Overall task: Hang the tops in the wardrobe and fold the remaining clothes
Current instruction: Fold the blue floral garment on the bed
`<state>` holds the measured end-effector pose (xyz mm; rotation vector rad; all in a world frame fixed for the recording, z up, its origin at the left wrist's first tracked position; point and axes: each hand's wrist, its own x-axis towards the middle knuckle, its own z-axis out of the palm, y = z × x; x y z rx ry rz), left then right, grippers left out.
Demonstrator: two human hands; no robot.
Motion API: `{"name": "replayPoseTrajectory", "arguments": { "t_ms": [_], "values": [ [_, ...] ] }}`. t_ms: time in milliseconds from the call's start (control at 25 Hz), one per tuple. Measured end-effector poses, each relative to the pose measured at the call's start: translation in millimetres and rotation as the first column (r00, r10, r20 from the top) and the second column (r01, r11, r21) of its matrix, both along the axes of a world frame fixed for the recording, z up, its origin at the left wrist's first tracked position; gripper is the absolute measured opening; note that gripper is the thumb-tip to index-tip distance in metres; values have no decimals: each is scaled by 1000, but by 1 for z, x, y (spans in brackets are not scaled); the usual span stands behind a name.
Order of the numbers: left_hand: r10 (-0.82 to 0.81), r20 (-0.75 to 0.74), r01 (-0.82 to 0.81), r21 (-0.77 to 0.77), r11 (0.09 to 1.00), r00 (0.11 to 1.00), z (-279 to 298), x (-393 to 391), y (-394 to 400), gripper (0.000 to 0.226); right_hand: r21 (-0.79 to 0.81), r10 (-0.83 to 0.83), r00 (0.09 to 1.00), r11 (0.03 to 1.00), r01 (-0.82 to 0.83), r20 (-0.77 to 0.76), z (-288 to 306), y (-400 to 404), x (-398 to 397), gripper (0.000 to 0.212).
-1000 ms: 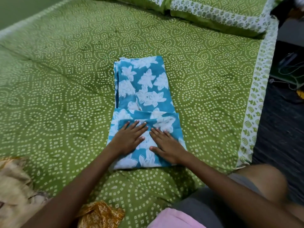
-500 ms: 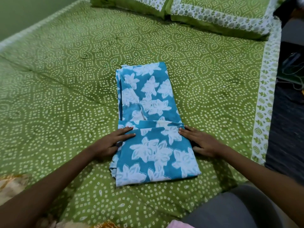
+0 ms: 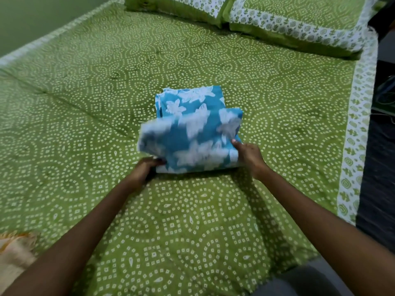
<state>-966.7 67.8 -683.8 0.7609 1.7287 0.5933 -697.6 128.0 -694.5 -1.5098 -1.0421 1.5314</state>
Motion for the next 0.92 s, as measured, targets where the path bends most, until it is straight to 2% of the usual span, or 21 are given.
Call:
{"name": "replayPoseTrajectory", "arguments": {
  "t_ms": [40,80,120,200,240,280,320,360,480,600,680,800,920],
  "values": [
    [83,227,-96,50,994,970,1,0,8,26,-82,-93,995,992,91,-26,-4,13,-4,19],
    [143,365,-187,87,979,920,9,-2,15,35,-146,-132,990,982,123,-52,-10,21,-7,23],
    [178,414,-244,112,963,893,18,-3,16,42,-194,-135,988,974,119,-72,-15,23,-8,33],
    [216,314,-269,138,953,925,13,-5,23,57,-183,-142,990,974,135,-24,-25,17,-9,50],
    [186,137,-205,138,969,973,7,-1,20,62,-141,-154,988,978,155,16,-27,13,-10,51],
    [157,-73,-142,175,974,985,3,4,19,57,-100,-166,985,980,170,49,-26,9,-11,48],
    [200,-214,-144,252,957,956,-2,11,18,51,-60,-172,983,983,175,59,-25,7,-12,43],
    [258,-262,-163,335,928,930,-9,14,14,43,-42,-179,982,983,181,52,-20,4,-13,37],
    [380,-49,-322,439,839,924,-6,20,-20,22,-66,-181,983,981,183,36,-18,-14,-9,27],
    [321,-183,-239,367,899,929,-11,17,-58,25,-134,-129,990,982,137,61,-23,-52,0,19],
    [273,-260,-186,314,931,926,-10,15,-55,35,-77,-139,983,986,149,118,-22,-57,-4,23],
    [335,-321,-217,352,910,886,-4,18,-45,42,26,-134,957,991,132,258,-9,-52,-14,26],
    [357,-317,-235,363,902,879,-12,27,-97,34,19,-92,959,996,90,269,-14,-91,-1,16]
  ]
}}
